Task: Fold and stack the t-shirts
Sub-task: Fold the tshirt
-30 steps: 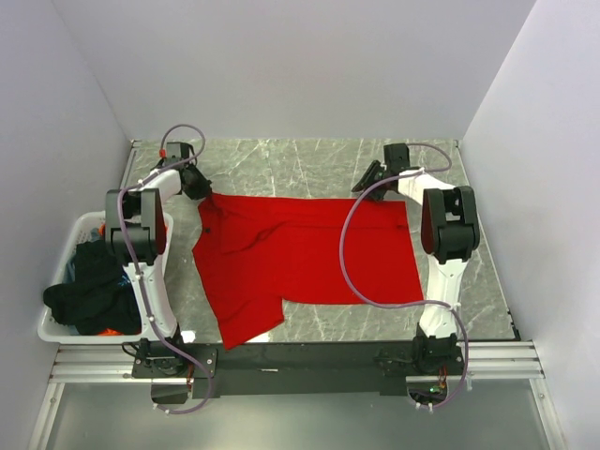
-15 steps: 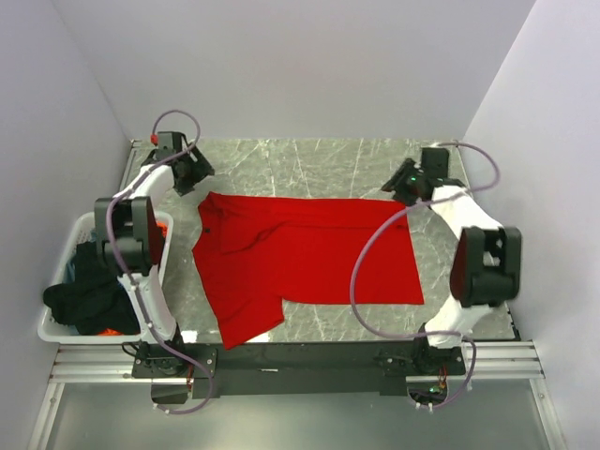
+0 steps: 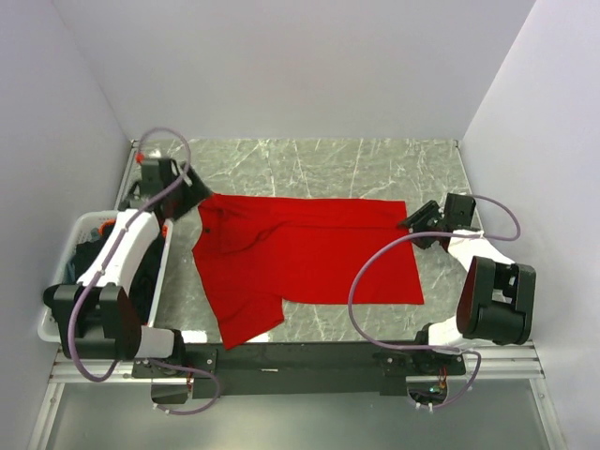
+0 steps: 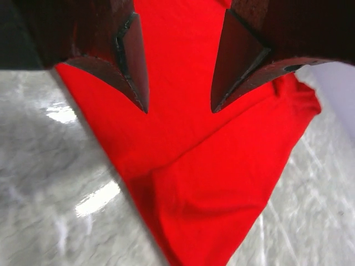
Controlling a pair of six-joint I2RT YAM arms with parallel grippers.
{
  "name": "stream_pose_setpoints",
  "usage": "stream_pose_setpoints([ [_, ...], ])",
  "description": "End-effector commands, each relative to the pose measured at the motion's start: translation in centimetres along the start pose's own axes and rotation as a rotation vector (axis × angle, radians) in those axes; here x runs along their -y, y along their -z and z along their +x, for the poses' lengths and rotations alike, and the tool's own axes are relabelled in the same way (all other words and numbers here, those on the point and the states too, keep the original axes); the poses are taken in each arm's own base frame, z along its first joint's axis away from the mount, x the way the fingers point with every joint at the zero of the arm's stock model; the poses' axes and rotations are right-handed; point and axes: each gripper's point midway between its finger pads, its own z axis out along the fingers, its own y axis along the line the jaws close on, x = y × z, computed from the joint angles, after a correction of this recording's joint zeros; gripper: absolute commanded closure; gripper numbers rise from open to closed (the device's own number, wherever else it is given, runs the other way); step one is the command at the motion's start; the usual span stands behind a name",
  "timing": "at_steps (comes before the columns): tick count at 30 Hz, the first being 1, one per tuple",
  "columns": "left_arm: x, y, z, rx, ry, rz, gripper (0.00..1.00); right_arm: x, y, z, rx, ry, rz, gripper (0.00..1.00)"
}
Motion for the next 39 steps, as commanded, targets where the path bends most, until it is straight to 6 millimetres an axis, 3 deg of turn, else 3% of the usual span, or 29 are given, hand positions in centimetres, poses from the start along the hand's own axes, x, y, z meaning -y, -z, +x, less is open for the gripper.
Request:
stream_pose_setpoints([
  [1,-1.6,0.4,4.8,-0.113,-0.025,-0.026,0.19,-2.8,1.1,-1.4,0.054,0.026,-0.146,0.45],
  [2,-2.5,0.2,6.7,-0.152,-0.027,-0.039,0.24,-3.1,1.1,-1.6,0.065,0.029,-0.164,0.45],
  [5,-3.4,-0.3,9.1,-0.197,-0.033,-0.046,0.29,-2.9,0.9,-1.3,0.061,0.017,-0.181,0.46],
  [12,-3.6,-2.2,11.7,-0.259,-0.043,-0.066,0.54,-2.3,0.2,-0.5,0.033,0.008,-0.191,0.47],
  [19,-4.8,-4.4,13.9,-0.321,-0.050,-0.134,0.55,-1.9,-0.4,-0.1,0.018,-0.003,-0.194,0.47],
  [31,-5.5,-5.8,14.9,-0.334,-0.062,-0.178,0.57,-1.6,-0.9,0.1,0.005,0.003,-0.190,0.48],
  [36,-5.2,-5.7,14.6,-0.328,-0.065,-0.178,0.70,-1.4,-1.0,0.2,-0.002,0.010,-0.182,0.48],
  [39,-4.8,-5.5,14.3,-0.320,-0.072,-0.172,0.71,-1.4,-1.0,0.1,-0.002,0.016,-0.181,0.48],
])
